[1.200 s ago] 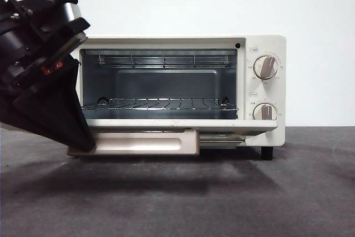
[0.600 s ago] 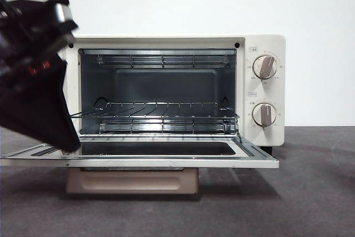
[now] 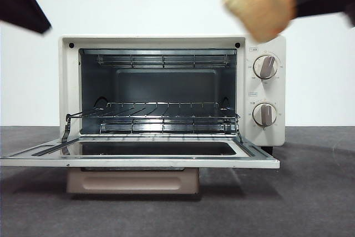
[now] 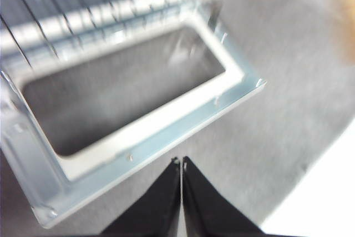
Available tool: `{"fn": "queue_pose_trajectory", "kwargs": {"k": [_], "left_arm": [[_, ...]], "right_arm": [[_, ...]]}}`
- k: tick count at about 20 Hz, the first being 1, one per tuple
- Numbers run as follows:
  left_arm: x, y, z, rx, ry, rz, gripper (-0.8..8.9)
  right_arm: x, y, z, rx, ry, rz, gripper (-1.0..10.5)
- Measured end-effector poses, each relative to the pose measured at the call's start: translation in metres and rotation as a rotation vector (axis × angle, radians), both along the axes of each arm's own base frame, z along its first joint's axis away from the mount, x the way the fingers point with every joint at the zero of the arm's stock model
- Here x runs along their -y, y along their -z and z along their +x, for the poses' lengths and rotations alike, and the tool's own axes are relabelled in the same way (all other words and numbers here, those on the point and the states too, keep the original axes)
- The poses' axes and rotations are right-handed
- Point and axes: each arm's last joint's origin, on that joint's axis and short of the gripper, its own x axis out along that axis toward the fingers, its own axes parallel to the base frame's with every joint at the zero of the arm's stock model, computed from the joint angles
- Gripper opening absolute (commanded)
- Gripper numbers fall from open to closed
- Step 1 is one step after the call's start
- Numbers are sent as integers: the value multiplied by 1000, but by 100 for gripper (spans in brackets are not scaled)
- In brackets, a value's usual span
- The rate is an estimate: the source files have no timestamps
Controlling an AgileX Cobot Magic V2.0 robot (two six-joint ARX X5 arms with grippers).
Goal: The left arm flap open the oven, the right arm pick bread and place it into oven, the left arm flap close the oven
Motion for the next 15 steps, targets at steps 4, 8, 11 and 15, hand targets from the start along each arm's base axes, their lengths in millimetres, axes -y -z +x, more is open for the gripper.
{"fn": "queue_pose_trajectory", "kwargs": {"k": [4,8,11,15], "left_arm": [[-15,-11,-21,62,-16,-31,10],[-28,-20,-35,101,-74,-14,10],[-33,-29,-41,105,-95,1,10],[-37,-39,-47,99,-93,9,10]], "right_arm": [[-32,13,26,3,41,0,165],[-58,18,56,-25,113,-65,165],[-74,22,80,-34,159,-105,165],[-90,33,102,-57,189,-149,165]]}}
